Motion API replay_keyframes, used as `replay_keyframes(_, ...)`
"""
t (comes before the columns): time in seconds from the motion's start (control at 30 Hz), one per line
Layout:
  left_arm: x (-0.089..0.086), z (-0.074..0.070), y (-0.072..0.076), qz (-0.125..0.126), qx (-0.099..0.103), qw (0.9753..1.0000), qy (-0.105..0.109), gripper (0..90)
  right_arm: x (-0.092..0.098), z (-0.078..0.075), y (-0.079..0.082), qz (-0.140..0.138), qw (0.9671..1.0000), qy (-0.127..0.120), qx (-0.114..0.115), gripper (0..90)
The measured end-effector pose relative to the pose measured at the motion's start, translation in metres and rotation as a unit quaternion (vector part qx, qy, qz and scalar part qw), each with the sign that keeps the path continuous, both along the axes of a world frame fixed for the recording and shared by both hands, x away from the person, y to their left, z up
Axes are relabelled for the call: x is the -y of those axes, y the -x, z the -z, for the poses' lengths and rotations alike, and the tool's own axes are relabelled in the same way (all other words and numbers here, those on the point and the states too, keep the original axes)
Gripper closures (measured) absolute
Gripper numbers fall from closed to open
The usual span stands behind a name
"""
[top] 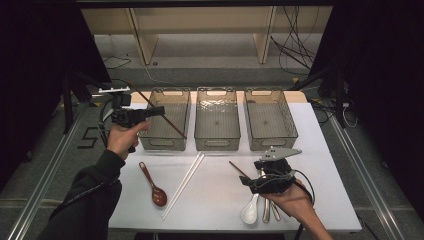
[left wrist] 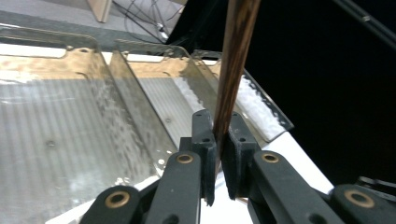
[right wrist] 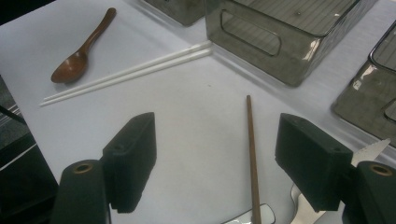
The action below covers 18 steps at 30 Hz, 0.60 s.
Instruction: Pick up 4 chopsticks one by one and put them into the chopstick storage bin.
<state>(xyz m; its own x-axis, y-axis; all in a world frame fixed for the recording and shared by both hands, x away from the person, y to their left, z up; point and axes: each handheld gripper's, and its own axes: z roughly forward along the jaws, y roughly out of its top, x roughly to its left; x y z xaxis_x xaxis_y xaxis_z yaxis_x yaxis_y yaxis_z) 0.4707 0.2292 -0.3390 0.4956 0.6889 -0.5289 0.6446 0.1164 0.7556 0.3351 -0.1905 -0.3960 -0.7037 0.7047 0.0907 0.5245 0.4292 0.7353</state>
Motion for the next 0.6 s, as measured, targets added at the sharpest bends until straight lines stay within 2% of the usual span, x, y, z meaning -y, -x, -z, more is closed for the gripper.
replay_keyframes(0.37, -0.007, 0.003, -0.024, -0.023, -0.016, 0.9988, -0.042, 83.7, -0.002, -0.001, 0.001, -0.001, 0.9999, 0.003, 0.01, 29.9)
replay_keyframes(0.47, -0.008, 0.007, -0.028, -0.027, -0.022, 0.9985, -0.042, 83.7, -0.003, -0.001, 0.001, -0.001, 0.9999, 0.005, 0.012, 29.8)
replay_keyframes(0.6, -0.006, 0.011, -0.034, -0.032, -0.027, 0.9977, -0.054, 83.8, -0.003, -0.001, 0.001, -0.002, 0.9999, 0.004, 0.013, 29.9)
